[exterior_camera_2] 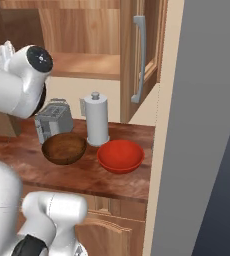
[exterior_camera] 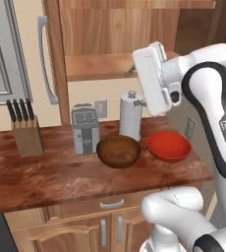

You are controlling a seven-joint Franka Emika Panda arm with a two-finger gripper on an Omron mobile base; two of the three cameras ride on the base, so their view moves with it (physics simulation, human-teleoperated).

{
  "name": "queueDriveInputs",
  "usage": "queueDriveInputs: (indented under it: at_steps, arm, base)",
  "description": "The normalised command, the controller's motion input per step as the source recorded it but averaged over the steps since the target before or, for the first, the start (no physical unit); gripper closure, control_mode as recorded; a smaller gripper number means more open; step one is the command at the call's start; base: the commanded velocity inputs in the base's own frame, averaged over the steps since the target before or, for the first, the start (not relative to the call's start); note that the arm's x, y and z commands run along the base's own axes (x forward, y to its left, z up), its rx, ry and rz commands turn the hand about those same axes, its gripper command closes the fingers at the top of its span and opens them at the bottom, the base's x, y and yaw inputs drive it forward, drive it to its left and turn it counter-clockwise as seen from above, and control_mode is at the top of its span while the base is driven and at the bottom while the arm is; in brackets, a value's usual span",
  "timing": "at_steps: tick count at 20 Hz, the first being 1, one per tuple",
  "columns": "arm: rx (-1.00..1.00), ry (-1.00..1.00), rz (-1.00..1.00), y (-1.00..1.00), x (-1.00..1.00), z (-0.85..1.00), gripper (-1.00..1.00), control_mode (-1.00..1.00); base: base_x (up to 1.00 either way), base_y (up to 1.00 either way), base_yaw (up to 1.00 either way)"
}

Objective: Open the cabinet. Pick the bowls from the counter and place them in the cabinet. Then close the cabinet.

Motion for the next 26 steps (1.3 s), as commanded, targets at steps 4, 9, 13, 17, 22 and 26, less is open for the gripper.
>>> queueDriveInputs:
  at_steps: [4, 9, 13, 17, 22, 26]
  arm:
    - [-0.43, -0.09, -0.14, -0.65, -0.87, -0.63, -1.00, -1.00]
    - [-0.49, -0.13, -0.10, -0.19, -0.67, -0.97, -1.00, -1.00]
    - [-0.43, -0.06, -0.09, -0.16, -0.07, -0.84, -1.00, -1.00]
    - [-0.22, 0.00, -0.16, -0.36, 0.25, -0.53, -1.00, -1.00]
    - [0.01, -0.02, -0.07, -0.42, 0.21, -0.47, -1.00, -1.00]
    - [0.04, -0.06, 0.04, -0.24, 0.38, -0.40, -1.00, -1.00]
  base:
    - [0.00, 0.00, 0.00]
    - [0.00, 0.00, 0.00]
    - [0.00, 0.00, 0.00]
    - [0.00, 0.00, 0.00]
    - [0.00, 0.00, 0.00]
    - [0.00, 0.00, 0.00]
